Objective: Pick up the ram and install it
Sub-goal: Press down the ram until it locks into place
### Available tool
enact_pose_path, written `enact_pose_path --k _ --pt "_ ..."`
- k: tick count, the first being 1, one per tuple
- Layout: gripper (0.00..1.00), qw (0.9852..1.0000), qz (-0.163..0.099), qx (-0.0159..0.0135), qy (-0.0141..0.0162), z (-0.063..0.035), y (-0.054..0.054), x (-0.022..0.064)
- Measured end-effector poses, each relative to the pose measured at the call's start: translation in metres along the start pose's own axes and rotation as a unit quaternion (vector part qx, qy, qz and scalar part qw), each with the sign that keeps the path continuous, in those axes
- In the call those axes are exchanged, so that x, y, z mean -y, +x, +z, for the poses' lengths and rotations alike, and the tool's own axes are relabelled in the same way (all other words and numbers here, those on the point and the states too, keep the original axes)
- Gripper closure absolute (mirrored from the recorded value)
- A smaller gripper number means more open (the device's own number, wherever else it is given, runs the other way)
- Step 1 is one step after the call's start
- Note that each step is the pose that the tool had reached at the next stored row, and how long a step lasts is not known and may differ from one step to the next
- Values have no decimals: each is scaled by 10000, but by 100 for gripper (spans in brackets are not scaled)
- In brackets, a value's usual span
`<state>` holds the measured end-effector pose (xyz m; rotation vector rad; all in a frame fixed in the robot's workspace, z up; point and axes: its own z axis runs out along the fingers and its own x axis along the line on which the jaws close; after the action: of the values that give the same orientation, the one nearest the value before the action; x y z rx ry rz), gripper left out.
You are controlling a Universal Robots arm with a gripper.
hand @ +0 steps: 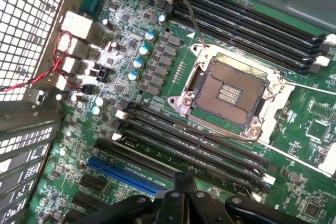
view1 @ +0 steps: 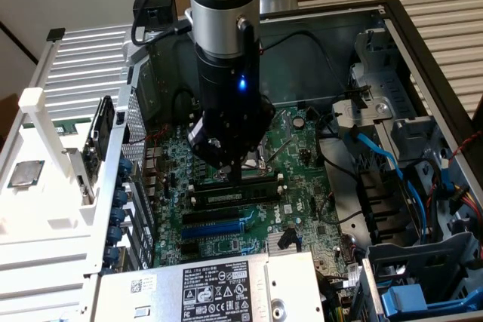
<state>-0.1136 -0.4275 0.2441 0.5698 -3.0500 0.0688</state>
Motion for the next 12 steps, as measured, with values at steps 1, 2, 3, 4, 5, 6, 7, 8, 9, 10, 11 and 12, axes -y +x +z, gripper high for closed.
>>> enact_pose_path --k 1,2,3,4,5,6,7,8,9,10,11,12 --pt "90 10000 54 10 2 0 0 0" --pt "90 9999 104 29 7 1 0 0" --pt "90 9999 151 53 15 1 0 -1" --pt "90 9998 193 84 25 0 0 -2" --pt "90 9997 232 115 36 0 0 -2" --pt "90 9995 269 147 47 0 -1 -2" --pt "90 9993 309 181 58 0 -1 -3" --pt "90 9986 433 275 89 0 -2 -5" --pt "90 9984 478 295 95 1 -2 -5" --pt "90 9981 531 311 101 1 -2 -6" --pt "90 9977 582 324 106 0 -2 -6" --pt "90 9974 633 338 111 0 -2 -6"
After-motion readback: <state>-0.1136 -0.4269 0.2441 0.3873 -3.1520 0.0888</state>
